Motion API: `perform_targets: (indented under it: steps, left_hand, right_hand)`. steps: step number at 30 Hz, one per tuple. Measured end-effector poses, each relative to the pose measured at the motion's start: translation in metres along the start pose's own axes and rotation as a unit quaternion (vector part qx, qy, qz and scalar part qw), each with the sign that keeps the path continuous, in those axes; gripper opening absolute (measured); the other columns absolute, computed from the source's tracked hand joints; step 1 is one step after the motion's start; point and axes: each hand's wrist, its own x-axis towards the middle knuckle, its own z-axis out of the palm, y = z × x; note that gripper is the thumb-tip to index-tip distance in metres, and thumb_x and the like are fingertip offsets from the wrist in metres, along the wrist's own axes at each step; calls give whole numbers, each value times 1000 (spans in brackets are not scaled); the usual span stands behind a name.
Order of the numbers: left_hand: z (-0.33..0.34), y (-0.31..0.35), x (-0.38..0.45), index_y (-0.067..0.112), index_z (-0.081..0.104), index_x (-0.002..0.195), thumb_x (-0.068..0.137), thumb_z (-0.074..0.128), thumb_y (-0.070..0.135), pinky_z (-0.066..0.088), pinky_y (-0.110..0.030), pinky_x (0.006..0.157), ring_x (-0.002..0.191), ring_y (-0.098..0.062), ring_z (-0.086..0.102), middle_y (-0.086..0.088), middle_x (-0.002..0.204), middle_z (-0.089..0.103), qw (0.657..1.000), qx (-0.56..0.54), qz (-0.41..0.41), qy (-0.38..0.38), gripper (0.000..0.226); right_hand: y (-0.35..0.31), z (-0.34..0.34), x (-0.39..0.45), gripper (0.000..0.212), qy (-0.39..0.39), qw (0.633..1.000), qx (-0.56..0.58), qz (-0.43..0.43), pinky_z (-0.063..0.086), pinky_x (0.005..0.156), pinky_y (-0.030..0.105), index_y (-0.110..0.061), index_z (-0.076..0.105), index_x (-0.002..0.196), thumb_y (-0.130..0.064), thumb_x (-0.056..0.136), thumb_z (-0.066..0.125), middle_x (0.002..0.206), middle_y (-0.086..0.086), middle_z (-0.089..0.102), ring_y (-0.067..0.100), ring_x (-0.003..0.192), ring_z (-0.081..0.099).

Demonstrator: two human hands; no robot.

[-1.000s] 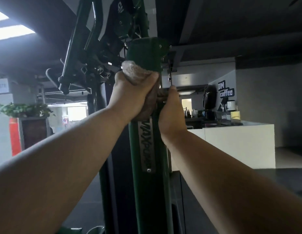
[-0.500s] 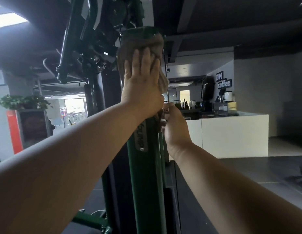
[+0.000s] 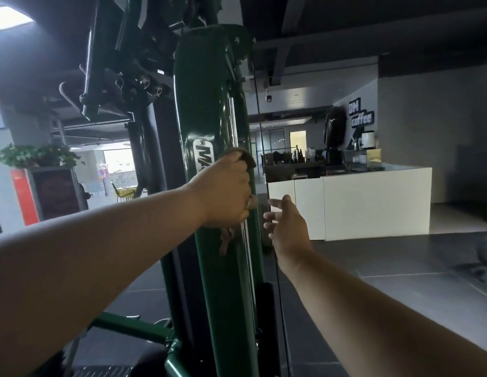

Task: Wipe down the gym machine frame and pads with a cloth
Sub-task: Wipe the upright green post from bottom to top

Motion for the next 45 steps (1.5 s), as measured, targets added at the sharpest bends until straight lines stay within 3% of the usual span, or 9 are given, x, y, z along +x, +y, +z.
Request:
perform_targets:
  steps: [12, 16, 21, 25, 30, 34, 38, 42, 45]
  left_hand:
    - [7, 95, -15, 19, 53, 63, 105, 24, 53, 38, -51, 97, 68, -29, 50, -9, 60, 50, 991, 2, 66, -116, 61]
    - [-1, 150, -23, 21, 59, 70, 101, 45, 52, 33, -43, 77, 62, -26, 38, -3, 59, 43, 968, 53, 140, -202, 46]
    - [-1, 208, -11, 24, 70, 124, 103, 45, 55, 38, -53, 92, 101, -34, 55, -8, 98, 64, 925, 35, 185, -329, 45]
    - [-1, 197, 14, 20, 68, 125, 108, 37, 46, 40, -54, 95, 111, -39, 60, -14, 122, 68, 926, -1, 122, -356, 43]
    - [1, 131, 6, 22, 59, 92, 106, 34, 47, 35, -49, 96, 88, -28, 60, -3, 85, 73, 979, -24, 25, -200, 38]
    - [0, 108, -8, 15, 64, 106, 104, 19, 46, 30, -54, 113, 108, -34, 58, -10, 107, 72, 990, -86, -92, -61, 55]
    - [3, 132, -12, 6, 64, 124, 104, 46, 33, 28, -52, 123, 132, -34, 54, -12, 128, 65, 958, -202, -196, 47, 38]
    - [15, 132, -17, 8, 70, 115, 95, 68, 9, 42, -46, 117, 132, -28, 56, -10, 129, 67, 881, -330, -263, 216, 20]
    - [27, 128, -26, 12, 74, 112, 91, 78, 25, 33, -37, 119, 132, -29, 54, -5, 132, 67, 857, -321, -306, 261, 25]
  right_hand:
    - [89, -32, -17, 49, -29, 995, -78, 53, 49, 75, 33, -22, 67, 118, -50, 113, 28, 113, 10, 72, 23, 100, 67]
    - [99, -46, -13, 62, -41, 994, -24, 103, 53, 86, 43, -19, 71, 117, -64, 107, 30, 113, 12, 71, 29, 108, 66]
    - [104, -75, -9, 57, -26, 995, -54, 78, 48, 82, 39, -21, 70, 110, -59, 109, 28, 103, 10, 69, 23, 94, 62]
    - [91, -92, -6, 59, -41, 992, -81, 86, 53, 86, 43, -22, 71, 107, -64, 104, 31, 103, 9, 70, 23, 95, 64]
    - [66, -91, 4, 51, -121, 985, -77, 98, 50, 77, 34, -17, 72, 111, -53, 111, 36, 106, 8, 69, 18, 90, 63]
    - [58, -74, -2, 43, -229, 967, -94, 52, 55, 76, 24, -16, 64, 136, -31, 96, 56, 126, 6, 67, 17, 94, 67]
    - [60, -49, -7, 50, -283, 953, -17, 108, 57, 97, 48, -23, 75, 120, -60, 104, 45, 115, 7, 77, 31, 111, 71]
    - [61, -34, 9, 49, -300, 952, 21, 65, 54, 97, 50, -18, 72, 123, -53, 106, 44, 121, 11, 74, 33, 115, 68]
    - [55, -25, 31, 32, -315, 949, 24, 27, 47, 99, 49, -9, 71, 115, -34, 105, 53, 115, 14, 73, 29, 106, 66]
